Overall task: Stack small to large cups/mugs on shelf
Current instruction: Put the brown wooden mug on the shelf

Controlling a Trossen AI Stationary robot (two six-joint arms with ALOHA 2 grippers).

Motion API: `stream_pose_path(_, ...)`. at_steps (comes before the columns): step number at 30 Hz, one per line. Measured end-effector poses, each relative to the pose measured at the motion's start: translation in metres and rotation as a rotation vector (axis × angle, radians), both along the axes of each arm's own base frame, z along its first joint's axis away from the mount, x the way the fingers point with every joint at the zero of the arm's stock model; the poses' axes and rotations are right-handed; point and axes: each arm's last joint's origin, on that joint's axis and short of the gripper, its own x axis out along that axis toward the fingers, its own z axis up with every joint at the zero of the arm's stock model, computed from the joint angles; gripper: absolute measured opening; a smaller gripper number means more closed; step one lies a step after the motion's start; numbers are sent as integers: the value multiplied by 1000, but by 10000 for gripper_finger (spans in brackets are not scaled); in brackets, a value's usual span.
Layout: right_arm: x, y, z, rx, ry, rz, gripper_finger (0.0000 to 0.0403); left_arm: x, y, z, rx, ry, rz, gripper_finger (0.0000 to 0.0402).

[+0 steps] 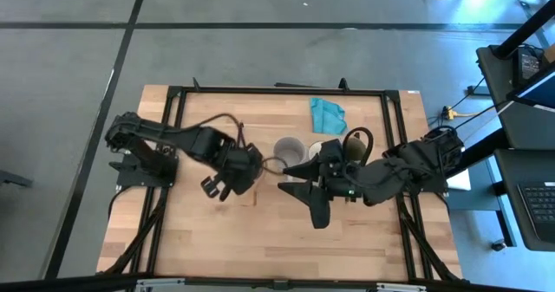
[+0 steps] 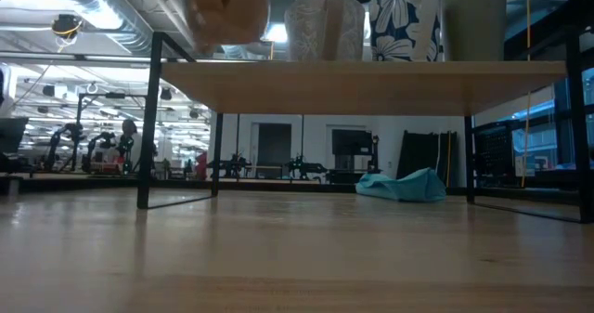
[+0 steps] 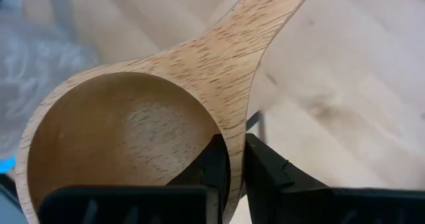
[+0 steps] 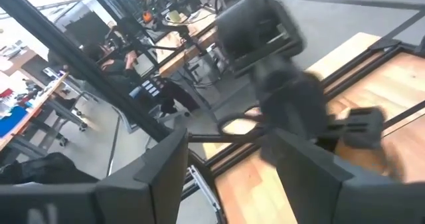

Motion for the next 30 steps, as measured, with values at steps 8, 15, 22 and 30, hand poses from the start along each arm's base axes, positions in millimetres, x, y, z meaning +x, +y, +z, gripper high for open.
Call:
stream_pose_path(8, -5, 8, 0, -11, -7, -18, 218, 7, 48, -2, -61, 20, 64, 28)
stream_pose_path(15, -10, 15, 0, -23, -13, -33, 218, 9, 68, -2, -103, 9, 73, 28)
stream_pose_path(22, -13, 18, 0, -38, -12, -55, 218, 8, 73, -22, -91, 76, 36, 28)
stream_pose_path(30, -13, 18, 0, -42, -11, -53, 218, 10, 74, -33, -80, 67, 38, 29)
